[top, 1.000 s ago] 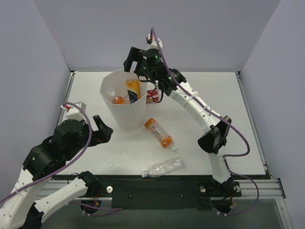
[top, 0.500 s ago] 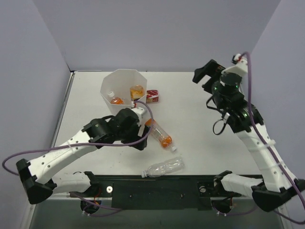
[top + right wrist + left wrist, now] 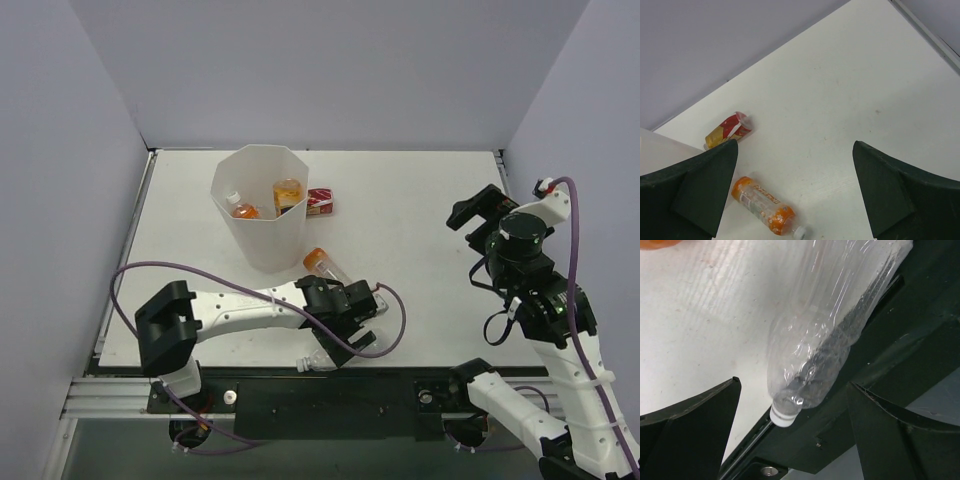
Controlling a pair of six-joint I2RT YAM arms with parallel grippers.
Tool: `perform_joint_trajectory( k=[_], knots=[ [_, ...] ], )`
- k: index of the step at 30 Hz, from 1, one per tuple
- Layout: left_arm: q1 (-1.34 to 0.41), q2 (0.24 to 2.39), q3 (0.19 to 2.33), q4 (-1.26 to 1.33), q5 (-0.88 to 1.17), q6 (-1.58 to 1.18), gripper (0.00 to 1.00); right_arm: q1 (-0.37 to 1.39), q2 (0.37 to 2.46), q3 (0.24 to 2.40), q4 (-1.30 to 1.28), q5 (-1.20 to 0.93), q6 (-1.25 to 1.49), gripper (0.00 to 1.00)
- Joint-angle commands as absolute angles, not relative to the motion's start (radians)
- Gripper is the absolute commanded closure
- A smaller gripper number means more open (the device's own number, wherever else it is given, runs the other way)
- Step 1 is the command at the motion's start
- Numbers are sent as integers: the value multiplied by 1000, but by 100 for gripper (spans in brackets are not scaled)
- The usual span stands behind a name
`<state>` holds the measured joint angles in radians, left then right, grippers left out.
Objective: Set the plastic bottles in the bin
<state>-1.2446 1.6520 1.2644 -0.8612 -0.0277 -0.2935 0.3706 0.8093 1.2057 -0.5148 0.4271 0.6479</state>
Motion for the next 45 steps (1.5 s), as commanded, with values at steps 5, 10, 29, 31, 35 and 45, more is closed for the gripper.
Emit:
perform_joint_trajectory(
  k=[5,10,29,31,35,45],
  knots=[
    [-1284,1762,1252,-730,-49,-265,4,362,827,1235,-552,434,647,8],
    [-1285,1776,1246,-718,-80,-281,30,362,844,1224,-541,429,652,8],
    [-987,1513,1893,-924,-139,-175,65,333,749,1230,-534,620,601,7],
    [-910,1497,1985,-875,-179,-175,65,331,739,1224,-535,617,601,8],
    [-767,1444,1991,-694,-271,-176,65,331,736,1223,-548,612,598,8],
    [-491,1397,1694,-393,-238,-163,61,331,775,1215,-597,424,534,12]
  ],
)
